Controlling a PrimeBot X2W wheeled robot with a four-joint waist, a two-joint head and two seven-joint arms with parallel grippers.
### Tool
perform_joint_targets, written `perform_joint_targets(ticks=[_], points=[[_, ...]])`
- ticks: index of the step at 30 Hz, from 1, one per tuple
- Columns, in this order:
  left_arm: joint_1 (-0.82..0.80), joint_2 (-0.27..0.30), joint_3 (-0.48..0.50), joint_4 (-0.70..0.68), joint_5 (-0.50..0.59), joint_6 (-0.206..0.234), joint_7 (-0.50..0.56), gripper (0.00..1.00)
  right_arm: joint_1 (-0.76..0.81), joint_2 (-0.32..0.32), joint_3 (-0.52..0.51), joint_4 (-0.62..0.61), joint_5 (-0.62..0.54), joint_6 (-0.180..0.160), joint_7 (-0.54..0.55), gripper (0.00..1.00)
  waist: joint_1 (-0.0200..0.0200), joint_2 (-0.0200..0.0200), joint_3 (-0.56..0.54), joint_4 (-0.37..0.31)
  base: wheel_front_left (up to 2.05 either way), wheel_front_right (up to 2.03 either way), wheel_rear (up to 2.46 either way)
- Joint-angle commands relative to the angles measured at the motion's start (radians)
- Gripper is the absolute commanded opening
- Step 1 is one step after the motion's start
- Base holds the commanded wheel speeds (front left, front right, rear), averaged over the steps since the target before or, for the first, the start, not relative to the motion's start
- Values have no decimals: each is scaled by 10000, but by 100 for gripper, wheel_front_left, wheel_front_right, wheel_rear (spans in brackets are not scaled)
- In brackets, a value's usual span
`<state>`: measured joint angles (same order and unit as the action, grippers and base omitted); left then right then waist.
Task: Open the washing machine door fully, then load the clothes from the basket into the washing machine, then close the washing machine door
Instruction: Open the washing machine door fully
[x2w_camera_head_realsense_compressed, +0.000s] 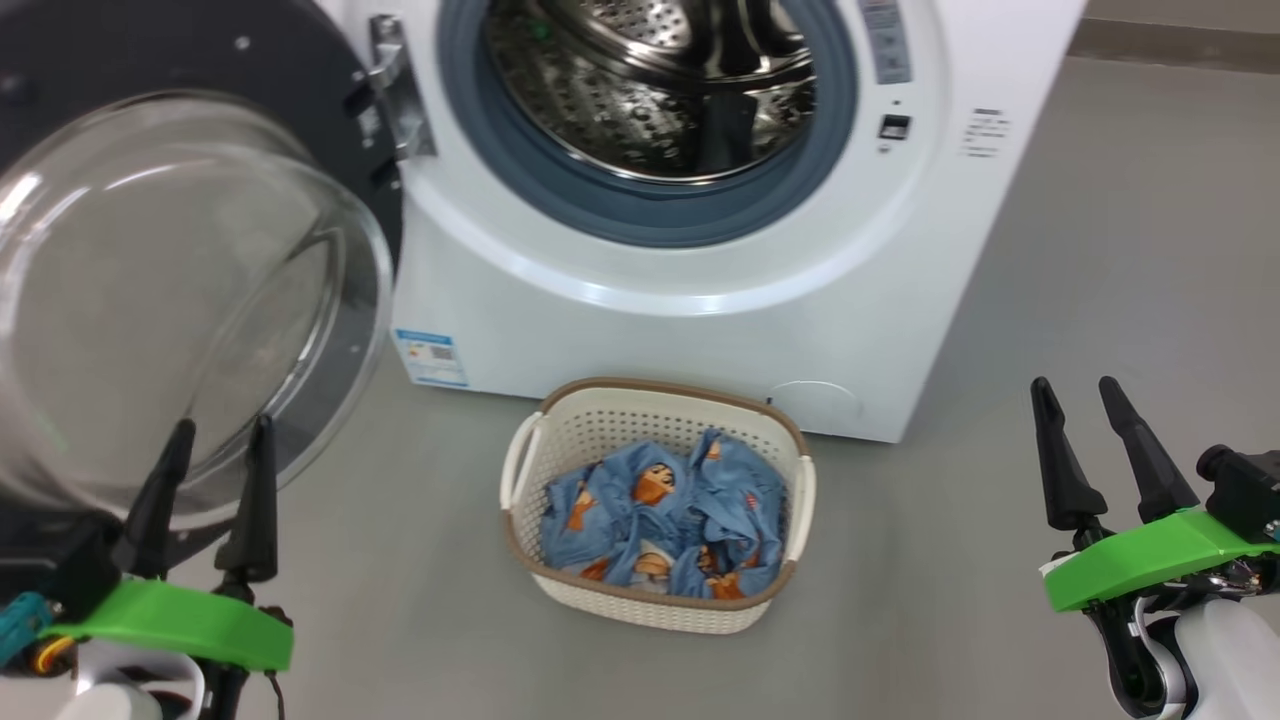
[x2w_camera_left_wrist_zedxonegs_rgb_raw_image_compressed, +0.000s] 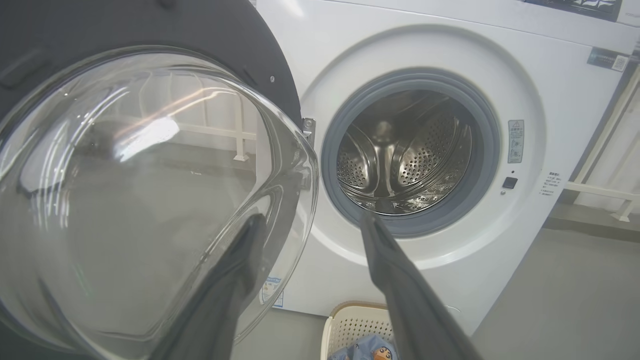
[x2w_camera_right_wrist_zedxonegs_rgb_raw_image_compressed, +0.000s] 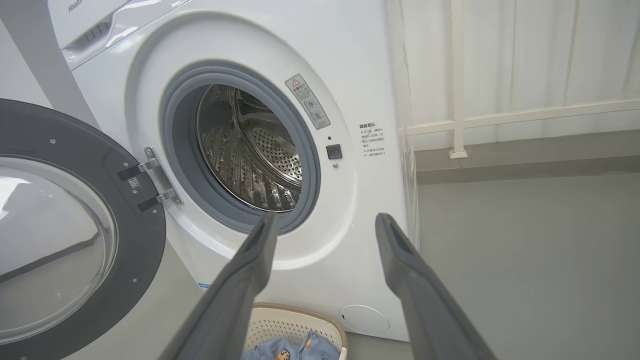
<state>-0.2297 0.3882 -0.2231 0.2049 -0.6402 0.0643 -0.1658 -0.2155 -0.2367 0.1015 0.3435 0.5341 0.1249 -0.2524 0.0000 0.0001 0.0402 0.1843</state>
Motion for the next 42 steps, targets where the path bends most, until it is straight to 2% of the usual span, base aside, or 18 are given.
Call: perform_joint_targets(ticks=[1,9,17,42], points=[[-115,281,383,-370,-29,120,-13,100,-85,-182,257,-290,-159,58,-94,100,0,-1,-60,-462,0,0,0],[482,118,481,-810,-119,384,-255,100,-190,-305,464,-530,-208,58,-94,100,0,-1,-84,-1233,0,0,0],[807,-22,517,-972,-152,495,-450,100,-224,-432,513,-642,-250,58,-94,100,0,-1,-51,-1644,0,0,0],[958,-259,393,-957,-58,525,-747,100,-306,-689,600,-692,-245,58,-94,100,0,-1,13,-2037,0,0,0]])
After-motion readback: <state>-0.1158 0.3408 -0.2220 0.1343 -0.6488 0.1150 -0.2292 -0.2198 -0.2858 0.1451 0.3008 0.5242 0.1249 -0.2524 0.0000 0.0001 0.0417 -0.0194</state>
